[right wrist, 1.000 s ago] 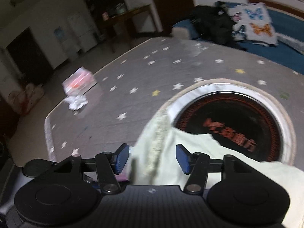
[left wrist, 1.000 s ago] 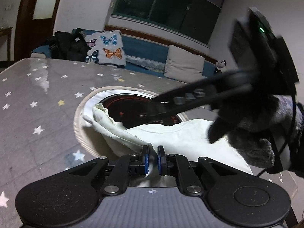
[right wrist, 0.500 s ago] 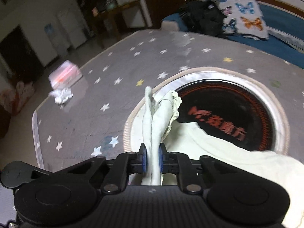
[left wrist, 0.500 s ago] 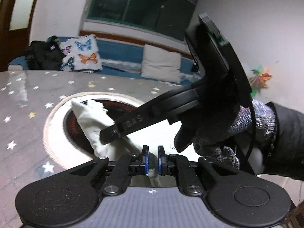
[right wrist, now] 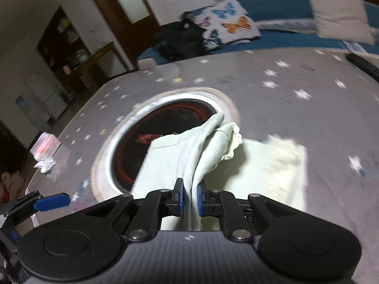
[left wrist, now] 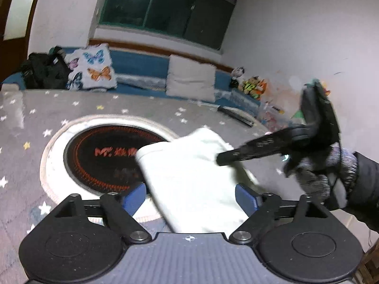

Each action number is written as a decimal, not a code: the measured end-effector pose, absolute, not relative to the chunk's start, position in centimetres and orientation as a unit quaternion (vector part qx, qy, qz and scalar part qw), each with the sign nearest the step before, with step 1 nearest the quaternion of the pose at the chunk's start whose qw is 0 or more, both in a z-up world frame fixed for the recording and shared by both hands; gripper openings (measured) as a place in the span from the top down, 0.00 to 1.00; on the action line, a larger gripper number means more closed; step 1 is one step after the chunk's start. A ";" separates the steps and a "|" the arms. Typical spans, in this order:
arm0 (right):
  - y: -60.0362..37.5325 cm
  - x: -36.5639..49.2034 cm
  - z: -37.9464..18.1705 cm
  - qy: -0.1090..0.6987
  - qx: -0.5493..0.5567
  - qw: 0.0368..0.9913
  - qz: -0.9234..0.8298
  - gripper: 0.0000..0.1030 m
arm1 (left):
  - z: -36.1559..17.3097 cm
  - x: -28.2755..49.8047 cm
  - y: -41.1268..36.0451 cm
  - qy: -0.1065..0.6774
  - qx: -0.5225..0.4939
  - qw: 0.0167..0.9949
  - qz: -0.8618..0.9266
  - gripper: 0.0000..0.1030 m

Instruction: Fold clothes

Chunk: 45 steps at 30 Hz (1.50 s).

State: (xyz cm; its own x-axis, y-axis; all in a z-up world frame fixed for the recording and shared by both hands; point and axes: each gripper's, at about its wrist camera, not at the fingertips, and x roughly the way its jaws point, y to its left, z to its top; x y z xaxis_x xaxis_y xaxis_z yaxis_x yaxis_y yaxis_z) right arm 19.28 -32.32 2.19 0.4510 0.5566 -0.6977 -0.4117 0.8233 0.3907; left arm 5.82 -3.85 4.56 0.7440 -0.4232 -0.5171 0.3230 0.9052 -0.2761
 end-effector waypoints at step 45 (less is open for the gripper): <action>-45.1 7.4 -1.1 0.395 0.144 0.894 0.154 0.78 | 0.0 6.8 -10.4 0.337 0.069 0.921 -0.183 0.12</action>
